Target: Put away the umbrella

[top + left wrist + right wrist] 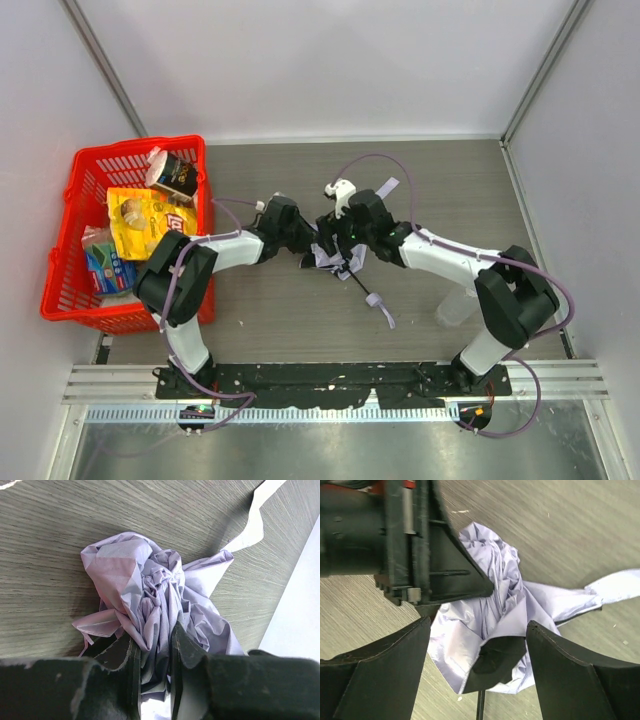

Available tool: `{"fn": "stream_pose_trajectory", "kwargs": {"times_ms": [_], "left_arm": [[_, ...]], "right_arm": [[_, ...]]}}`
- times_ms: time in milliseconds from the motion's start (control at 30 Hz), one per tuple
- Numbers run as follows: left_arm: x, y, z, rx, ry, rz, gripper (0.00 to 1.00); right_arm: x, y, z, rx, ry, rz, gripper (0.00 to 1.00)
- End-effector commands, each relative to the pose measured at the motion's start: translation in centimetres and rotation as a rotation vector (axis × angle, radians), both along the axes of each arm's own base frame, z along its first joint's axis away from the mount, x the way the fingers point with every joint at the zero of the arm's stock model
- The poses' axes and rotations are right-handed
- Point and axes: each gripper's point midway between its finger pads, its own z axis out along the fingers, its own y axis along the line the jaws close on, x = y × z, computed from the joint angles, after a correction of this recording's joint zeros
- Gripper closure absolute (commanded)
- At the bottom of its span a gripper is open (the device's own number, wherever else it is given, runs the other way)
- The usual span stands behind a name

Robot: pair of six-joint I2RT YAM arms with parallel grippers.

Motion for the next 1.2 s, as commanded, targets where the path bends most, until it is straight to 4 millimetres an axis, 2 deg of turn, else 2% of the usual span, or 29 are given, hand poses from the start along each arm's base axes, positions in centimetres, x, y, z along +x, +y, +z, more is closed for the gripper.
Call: {"fn": "stream_pose_trajectory", "kwargs": {"times_ms": [0, 200, 233, 267, 333, 433, 500, 533, 567, 667, 700, 733, 767, 800, 833, 867, 967, 1000, 1033, 1067, 1100, 1133, 1167], "left_arm": [[-5.0, 4.3, -7.8, 0.231, 0.214, -0.028, 1.0], [-5.2, 4.1, -7.6, 0.22, 0.238, -0.023, 1.0], [-5.4, 4.1, -7.7, 0.218, 0.253, -0.019, 1.0], [-5.4, 4.0, -7.7, 0.215, 0.261, -0.016, 1.0], [-5.4, 3.8, -7.8, 0.201, 0.274, -0.011, 1.0], [-5.7, 3.8, -8.0, 0.202, 0.298, -0.001, 1.0], [-5.8, 3.8, -8.1, 0.201, 0.31, 0.004, 1.0], [-5.9, 3.9, -8.0, 0.202, 0.312, 0.007, 1.0], [-6.0, 3.9, -7.9, 0.204, 0.317, 0.009, 1.0], [-5.9, 3.9, -7.6, 0.201, 0.319, 0.015, 1.0], [-5.9, 4.0, -7.5, 0.202, 0.322, 0.02, 1.0], [-5.8, 3.9, -7.4, 0.201, 0.318, 0.022, 1.0], [-5.8, 4.0, -7.3, 0.198, 0.318, 0.026, 1.0], [-5.7, 3.9, -7.1, 0.191, 0.31, 0.026, 1.0], [-5.6, 3.8, -7.0, 0.187, 0.306, 0.023, 1.0], [-5.5, 3.8, -6.8, 0.185, 0.303, 0.025, 1.0], [-4.9, 3.3, -6.2, 0.172, 0.273, 0.013, 1.0], [-4.7, 3.2, -6.1, 0.17, 0.26, 0.005, 1.0], [-4.3, 2.9, -5.6, 0.16, 0.241, -0.006, 1.0], [-4.0, 2.6, -5.3, 0.151, 0.225, -0.026, 1.0], [-3.6, 2.4, -4.8, 0.143, 0.199, -0.044, 0.94], [-3.2, 2.2, -4.3, 0.136, 0.174, -0.058, 0.82], [-2.8, 2.2, -3.8, 0.132, 0.148, -0.067, 0.7]], "right_arm": [[1.3, -0.1, 0.9, -0.146, -0.211, 0.004, 0.18], [0.4, 1.9, -1.8, -0.258, -0.304, 0.072, 0.18], [-0.2, 1.9, -3.0, -0.291, -0.305, 0.073, 0.18], [0.0, 1.9, -3.1, -0.312, -0.335, 0.059, 0.18], [-0.6, 1.8, -4.7, -0.355, -0.34, 0.054, 0.19], [-1.8, 2.7, -6.4, -0.363, -0.341, 0.075, 0.21], [-2.0, 2.0, -8.2, -0.426, -0.323, 0.032, 0.24], [-1.4, 1.2, -8.3, -0.466, -0.326, -0.031, 0.26], [-1.7, 0.5, -9.9, -0.518, -0.295, -0.037, 0.29], [-1.2, -0.5, -10.8, -0.565, -0.281, -0.105, 0.34], [-1.4, -1.6, -11.9, -0.622, -0.253, -0.116, 0.42], [-1.1, -1.6, -12.0, -0.623, -0.236, -0.135, 0.47], [-1.2, -2.4, -13.0, -0.641, -0.196, -0.136, 0.56], [-1.2, -2.0, -13.2, -0.613, -0.155, -0.138, 0.6], [-1.3, -2.6, -13.9, -0.612, -0.112, -0.15, 0.69], [-1.6, -2.3, -14.4, -0.581, -0.069, -0.125, 0.72], [-3.1, -1.8, -15.5, -0.504, 0.031, -0.095, 0.95], [-3.3, -2.3, -15.9, -0.483, 0.065, -0.101, 0.99], [-3.9, -1.5, -16.2, -0.416, 0.119, -0.073, 0.99], [-3.9, -2.3, -16.7, -0.393, 0.154, -0.089, 0.99], [-4.6, -1.3, -16.7, -0.32, 0.203, -0.057, 0.99], [-4.8, -1.8, -17.0, -0.279, 0.244, -0.061, 0.99], [-5.3, -0.7, -16.6, -0.192, 0.279, -0.029, 0.99]]}}
